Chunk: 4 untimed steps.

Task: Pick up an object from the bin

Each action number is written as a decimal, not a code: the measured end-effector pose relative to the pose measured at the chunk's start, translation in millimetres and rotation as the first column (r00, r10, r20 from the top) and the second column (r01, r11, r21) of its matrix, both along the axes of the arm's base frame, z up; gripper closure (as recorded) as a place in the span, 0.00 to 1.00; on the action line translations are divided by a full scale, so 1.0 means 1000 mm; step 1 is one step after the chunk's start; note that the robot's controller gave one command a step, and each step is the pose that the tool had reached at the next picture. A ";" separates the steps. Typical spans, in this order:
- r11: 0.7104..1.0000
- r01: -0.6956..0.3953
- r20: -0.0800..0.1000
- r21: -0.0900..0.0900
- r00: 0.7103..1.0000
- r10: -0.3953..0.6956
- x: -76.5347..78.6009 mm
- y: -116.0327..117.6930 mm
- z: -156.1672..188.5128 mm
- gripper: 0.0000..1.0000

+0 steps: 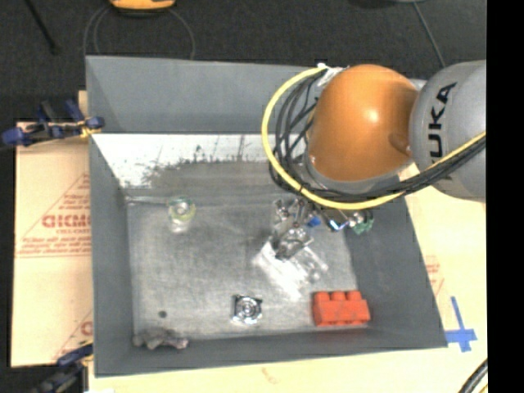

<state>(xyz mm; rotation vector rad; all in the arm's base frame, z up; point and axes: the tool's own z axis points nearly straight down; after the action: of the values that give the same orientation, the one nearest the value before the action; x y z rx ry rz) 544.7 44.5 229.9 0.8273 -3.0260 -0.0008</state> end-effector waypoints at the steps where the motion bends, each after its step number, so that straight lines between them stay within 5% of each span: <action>1: 1.000 0.005 0.000 0.005 1.000 -0.005 -0.002 0.090 -0.083 1.00; 2: 0.986 0.165 0.006 0.001 0.986 -0.165 0.008 0.046 -0.087 1.00; 3: 0.990 0.139 0.010 0.002 0.990 -0.139 0.013 0.051 -0.093 1.00; 4: 0.987 0.161 0.009 0.007 0.987 -0.161 0.037 0.027 -0.157 1.00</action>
Offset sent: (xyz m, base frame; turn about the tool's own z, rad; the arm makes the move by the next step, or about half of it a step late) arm -0.0006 0.0844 -0.0790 0.0117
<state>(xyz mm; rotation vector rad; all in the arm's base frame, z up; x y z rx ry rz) 581.9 71.3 73.1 0.5821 -3.0936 -0.0077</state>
